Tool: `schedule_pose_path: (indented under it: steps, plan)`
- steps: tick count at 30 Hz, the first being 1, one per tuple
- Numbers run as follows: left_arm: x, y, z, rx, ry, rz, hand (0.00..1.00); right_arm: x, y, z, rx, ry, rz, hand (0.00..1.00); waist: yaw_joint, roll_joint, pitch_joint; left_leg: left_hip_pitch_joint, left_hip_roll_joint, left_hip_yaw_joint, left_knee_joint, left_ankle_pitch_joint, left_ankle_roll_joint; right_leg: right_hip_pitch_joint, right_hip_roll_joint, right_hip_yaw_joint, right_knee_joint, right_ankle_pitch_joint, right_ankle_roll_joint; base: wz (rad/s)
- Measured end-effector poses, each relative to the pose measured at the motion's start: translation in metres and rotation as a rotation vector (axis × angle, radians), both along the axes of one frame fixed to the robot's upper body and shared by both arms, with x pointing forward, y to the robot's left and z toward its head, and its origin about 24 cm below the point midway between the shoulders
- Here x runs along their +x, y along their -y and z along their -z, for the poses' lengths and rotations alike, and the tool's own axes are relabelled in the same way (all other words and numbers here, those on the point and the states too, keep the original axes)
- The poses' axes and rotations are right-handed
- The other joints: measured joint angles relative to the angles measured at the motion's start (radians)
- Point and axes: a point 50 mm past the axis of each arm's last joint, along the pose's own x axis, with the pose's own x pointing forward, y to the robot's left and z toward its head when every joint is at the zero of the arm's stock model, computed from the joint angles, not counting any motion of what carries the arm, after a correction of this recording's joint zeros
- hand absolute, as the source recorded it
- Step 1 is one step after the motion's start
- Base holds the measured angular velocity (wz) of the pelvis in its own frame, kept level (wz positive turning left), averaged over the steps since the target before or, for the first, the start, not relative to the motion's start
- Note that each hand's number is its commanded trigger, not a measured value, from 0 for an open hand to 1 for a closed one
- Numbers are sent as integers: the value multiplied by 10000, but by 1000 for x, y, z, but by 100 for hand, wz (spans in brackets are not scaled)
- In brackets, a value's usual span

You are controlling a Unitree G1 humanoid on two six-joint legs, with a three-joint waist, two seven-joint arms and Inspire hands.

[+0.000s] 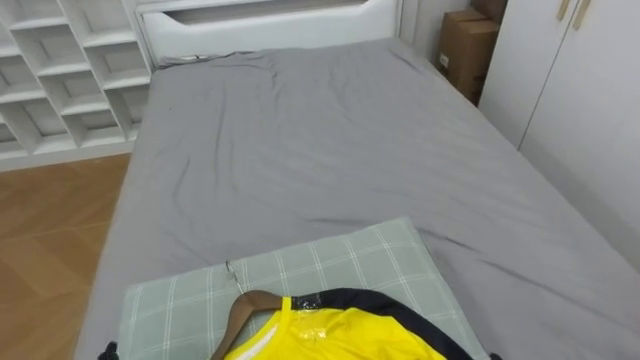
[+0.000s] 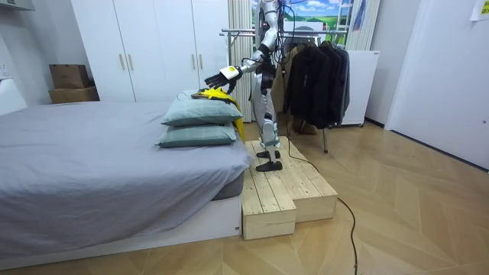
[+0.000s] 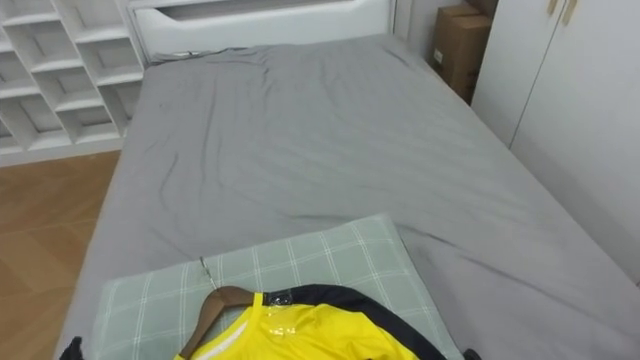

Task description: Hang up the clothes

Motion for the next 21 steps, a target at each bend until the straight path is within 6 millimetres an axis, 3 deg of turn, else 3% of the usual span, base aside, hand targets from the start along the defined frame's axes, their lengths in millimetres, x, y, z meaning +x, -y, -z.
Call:
schedule_pose_path:
  steps: [9,21]
  plan:
    - [8,2,-3,340,165,416,0,0,0,0,-34,-58,-215,0,-41,2,0,40,-26,-5,4,0,1,18,-15,-18,-82,0,1,0]
    - [19,12,-6,428,336,1069,0,-7,0,1,28,-193,-18,0,-430,26,6,261,-21,128,-49,-1,1,168,-31,144,-102,-2,6,-4]
